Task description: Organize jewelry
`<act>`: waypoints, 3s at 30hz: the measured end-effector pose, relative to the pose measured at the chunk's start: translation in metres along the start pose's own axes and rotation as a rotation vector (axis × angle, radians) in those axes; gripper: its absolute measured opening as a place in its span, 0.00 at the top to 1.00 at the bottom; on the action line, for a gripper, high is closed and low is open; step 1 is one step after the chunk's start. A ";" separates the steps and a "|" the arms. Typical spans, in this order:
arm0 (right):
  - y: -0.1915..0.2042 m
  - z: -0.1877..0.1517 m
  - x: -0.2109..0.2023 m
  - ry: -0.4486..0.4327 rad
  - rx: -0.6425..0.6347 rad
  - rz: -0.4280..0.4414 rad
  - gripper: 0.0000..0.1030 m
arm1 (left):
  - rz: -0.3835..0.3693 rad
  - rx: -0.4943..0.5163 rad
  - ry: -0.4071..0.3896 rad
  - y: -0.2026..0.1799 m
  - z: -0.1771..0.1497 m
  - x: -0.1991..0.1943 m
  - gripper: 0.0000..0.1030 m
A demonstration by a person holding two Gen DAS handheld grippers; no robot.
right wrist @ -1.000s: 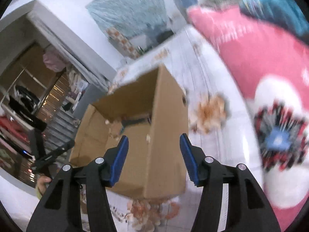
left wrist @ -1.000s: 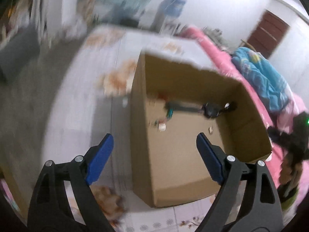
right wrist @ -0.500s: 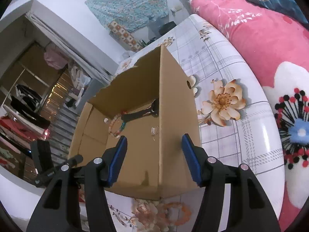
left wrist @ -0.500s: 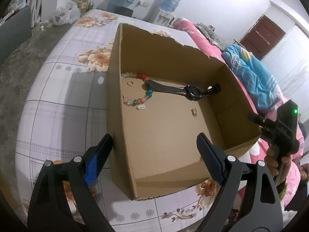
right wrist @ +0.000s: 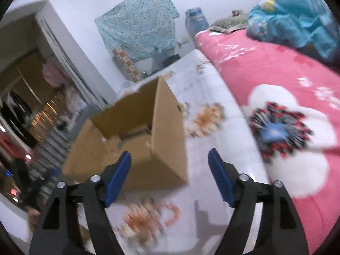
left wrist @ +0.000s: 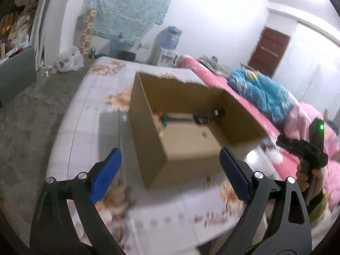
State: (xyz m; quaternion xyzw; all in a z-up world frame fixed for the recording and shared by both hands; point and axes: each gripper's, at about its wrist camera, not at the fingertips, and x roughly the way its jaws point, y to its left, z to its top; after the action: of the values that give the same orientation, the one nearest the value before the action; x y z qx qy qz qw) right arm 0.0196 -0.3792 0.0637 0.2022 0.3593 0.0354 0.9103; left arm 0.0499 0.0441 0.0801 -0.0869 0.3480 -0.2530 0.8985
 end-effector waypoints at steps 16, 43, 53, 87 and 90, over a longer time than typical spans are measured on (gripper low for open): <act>0.054 -0.090 0.064 0.283 -0.274 -0.264 0.08 | 0.085 0.114 0.279 -0.049 -0.074 0.088 0.12; 0.093 -0.094 0.041 0.172 -0.435 -0.077 0.17 | 0.193 0.281 0.279 -0.074 -0.084 0.109 0.07; 0.122 -0.088 0.086 0.235 -0.548 0.029 0.61 | 0.169 0.304 0.256 -0.068 -0.086 0.106 0.07; 0.105 -0.079 0.067 0.246 -0.374 0.124 0.99 | 0.170 0.300 0.235 -0.069 -0.087 0.105 0.07; 0.104 -0.073 0.056 0.216 -0.353 0.142 0.99 | 0.169 0.301 0.231 -0.068 -0.087 0.105 0.07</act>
State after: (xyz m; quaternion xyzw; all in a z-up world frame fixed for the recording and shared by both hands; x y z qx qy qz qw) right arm 0.0202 -0.2471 0.0206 0.0594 0.4280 0.1833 0.8830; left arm 0.0306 -0.0669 -0.0229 0.1073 0.4132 -0.2343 0.8734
